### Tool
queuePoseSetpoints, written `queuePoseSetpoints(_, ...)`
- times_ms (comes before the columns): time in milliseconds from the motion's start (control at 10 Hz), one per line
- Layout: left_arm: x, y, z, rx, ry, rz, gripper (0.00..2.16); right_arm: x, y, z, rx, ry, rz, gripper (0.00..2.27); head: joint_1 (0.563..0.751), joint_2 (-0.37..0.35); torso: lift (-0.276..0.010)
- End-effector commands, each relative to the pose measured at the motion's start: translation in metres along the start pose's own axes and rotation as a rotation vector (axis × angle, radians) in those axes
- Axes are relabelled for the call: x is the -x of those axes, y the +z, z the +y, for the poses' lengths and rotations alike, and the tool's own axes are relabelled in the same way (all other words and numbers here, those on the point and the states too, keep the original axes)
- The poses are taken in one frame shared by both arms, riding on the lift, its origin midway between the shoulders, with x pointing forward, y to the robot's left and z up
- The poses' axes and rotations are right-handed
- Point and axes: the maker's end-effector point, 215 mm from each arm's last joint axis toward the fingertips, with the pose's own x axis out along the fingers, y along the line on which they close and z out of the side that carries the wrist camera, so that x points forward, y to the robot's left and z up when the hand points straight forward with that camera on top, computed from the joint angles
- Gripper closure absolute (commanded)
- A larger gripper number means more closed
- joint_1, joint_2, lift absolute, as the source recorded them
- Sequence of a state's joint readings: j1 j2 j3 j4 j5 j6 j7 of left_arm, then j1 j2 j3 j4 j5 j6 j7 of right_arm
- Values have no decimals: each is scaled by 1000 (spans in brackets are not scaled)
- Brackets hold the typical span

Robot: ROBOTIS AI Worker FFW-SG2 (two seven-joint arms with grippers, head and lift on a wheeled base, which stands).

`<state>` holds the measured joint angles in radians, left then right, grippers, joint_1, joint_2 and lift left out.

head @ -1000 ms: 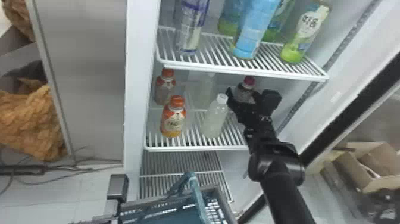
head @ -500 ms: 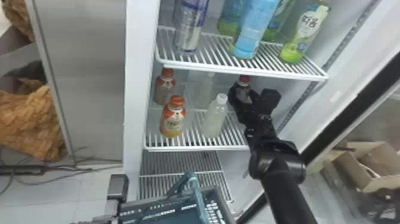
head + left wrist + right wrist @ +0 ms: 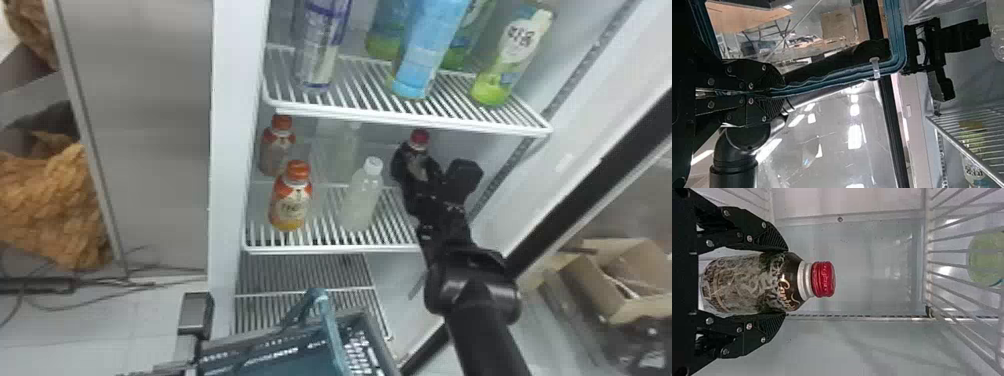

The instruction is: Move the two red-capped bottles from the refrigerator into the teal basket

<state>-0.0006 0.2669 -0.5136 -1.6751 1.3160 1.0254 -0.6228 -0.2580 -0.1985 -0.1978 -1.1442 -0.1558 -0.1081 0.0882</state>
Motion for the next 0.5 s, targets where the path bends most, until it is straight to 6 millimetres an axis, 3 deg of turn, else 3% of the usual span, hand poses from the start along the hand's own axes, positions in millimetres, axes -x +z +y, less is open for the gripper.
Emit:
queuePoseSetpoints(0,0,0,0,0,0,-5,1107,11,16,-3,8,13,-38,633,695,-350,-228)
queuePoseSetpoints(400,1,1,0,-1,1,-7,1107,47,23,-6,26,50,-46,631,695,-350,-228)
